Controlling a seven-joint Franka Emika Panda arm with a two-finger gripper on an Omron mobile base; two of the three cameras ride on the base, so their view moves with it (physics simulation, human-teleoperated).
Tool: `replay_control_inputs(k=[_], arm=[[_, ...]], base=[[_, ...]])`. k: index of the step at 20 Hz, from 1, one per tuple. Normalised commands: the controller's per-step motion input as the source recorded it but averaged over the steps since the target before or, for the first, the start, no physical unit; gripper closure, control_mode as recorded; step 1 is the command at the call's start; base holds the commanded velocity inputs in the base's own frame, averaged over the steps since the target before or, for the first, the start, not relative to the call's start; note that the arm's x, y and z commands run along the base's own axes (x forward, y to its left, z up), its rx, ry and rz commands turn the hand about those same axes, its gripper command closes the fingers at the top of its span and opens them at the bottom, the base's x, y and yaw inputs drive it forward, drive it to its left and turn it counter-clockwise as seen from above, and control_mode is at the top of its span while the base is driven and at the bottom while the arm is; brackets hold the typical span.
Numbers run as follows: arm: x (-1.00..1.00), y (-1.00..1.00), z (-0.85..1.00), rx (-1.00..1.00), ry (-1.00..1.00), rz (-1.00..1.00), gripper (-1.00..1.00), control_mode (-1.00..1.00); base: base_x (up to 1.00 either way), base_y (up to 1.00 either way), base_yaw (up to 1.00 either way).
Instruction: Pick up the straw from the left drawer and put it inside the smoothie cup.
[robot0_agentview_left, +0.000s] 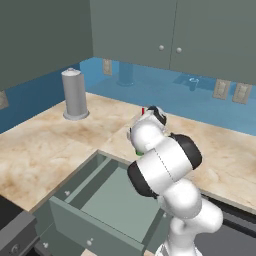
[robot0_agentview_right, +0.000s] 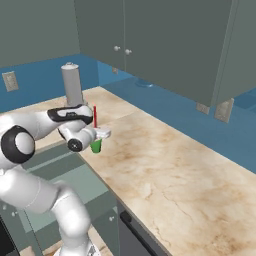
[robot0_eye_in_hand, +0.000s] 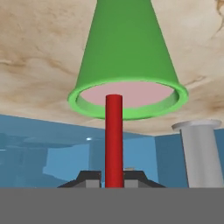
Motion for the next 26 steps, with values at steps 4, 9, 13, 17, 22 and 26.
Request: replay_control_inputs(k=[4,9,13,17,22,26], arm=[[0.29,0.0,-0.09,0.0,0.0,0.0,1.0,-1.0],[0.16,0.03,-0.12,0.0,0.0,0.0,1.0,-1.0],[0.0,0.17,-0.24,0.0,-0.04,0.0,1.0,-1.0],[0.0,0.25,-0.2,0.0,-0.05,-0.01,1.0,-1.0],[-0.03,0.3,-0.07,0.0,-0.07,-0.02,-1.0,-1.0],[-0.28,0.32,0.0,0.0,-0.13,-0.03,-1.0,-1.0]], base=[[0.0,0.0,0.0],[0.0,0.0,0.0],[0.0,0.0,0.0],[0.0,0.0,0.0],[0.0,0.0,0.0],[0.0,0.0,0.0]])
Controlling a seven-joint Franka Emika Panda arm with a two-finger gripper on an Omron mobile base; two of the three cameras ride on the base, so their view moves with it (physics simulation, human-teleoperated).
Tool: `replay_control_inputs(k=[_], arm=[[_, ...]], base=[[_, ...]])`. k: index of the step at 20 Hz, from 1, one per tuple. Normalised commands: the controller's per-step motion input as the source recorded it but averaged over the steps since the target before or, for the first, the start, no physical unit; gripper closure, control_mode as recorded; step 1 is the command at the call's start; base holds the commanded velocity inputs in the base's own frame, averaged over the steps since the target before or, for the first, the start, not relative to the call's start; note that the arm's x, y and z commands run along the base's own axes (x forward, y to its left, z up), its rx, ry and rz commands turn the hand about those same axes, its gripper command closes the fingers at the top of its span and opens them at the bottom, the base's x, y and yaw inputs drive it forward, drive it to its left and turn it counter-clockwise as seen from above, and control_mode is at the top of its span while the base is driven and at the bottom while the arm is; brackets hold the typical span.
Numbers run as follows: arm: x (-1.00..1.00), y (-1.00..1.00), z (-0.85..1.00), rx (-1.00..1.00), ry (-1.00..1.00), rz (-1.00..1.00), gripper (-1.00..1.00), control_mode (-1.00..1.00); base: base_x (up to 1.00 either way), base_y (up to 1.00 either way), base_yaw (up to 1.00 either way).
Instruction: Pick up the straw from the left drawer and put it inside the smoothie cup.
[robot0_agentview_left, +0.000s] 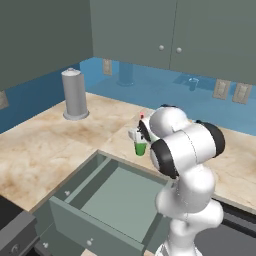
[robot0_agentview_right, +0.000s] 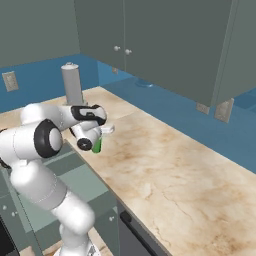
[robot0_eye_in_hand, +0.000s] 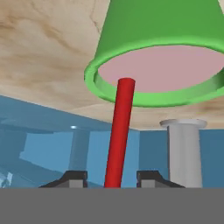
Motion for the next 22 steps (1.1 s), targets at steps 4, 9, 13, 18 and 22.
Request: replay_control_inputs(k=[4,9,13,18,22], arm=[[-0.4,0.34,0.01,0.0,-0.18,-0.05,-1.0,-1.0],[-0.43,0.28,0.04,0.0,-0.19,-0.06,-1.0,-1.0],[-0.52,0.18,0.26,0.0,-0.22,-0.06,-1.0,-1.0],[-0.84,0.17,0.4,-0.01,-0.25,-0.05,-1.0,-1.0],[-0.77,0.21,0.65,-0.03,-0.08,-0.03,-1.0,-1.0]], base=[[0.0,0.0,0.0],[0.0,0.0,0.0],[0.0,0.0,0.0],[0.0,0.0,0.0],[0.0,0.0,0.0]])
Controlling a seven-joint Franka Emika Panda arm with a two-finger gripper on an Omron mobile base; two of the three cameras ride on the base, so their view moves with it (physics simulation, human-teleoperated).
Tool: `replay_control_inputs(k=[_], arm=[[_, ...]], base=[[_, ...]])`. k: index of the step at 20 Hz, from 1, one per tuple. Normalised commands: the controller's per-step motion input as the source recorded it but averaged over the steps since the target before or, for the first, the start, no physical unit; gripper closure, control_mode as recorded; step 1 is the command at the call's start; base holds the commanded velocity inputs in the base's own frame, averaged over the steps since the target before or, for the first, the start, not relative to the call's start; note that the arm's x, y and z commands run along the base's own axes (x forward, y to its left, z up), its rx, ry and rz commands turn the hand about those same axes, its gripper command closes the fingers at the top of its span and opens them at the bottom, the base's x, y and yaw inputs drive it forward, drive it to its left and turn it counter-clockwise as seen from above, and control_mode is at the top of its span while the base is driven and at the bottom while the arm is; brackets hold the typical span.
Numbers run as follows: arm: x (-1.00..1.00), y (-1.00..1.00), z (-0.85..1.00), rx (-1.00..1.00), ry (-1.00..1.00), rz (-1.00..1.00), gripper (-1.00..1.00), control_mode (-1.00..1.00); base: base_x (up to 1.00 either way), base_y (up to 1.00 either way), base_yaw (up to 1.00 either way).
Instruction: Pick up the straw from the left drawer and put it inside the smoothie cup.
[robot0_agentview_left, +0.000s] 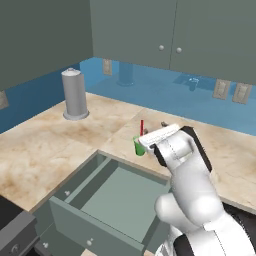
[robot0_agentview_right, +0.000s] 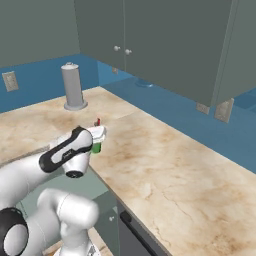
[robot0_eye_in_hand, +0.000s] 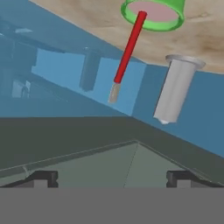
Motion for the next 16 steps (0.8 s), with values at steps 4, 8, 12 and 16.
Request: replay_control_inputs(k=[4,8,12,16], arm=[[-0.42,0.22,0.98,-0.05,0.01,-0.04,-1.0,-1.0],[-0.32,0.15,1.0,-0.1,0.14,-0.02,-1.0,-1.0],[-0.47,0.04,0.83,-0.21,0.26,-0.01,-1.0,-1.0],[-0.69,0.0,0.37,-0.31,0.31,0.0,-1.0,-1.0]], base=[[0.0,0.0,0.0],[0.0,0.0,0.0],[0.0,0.0,0.0],[0.0,0.0,0.0]])
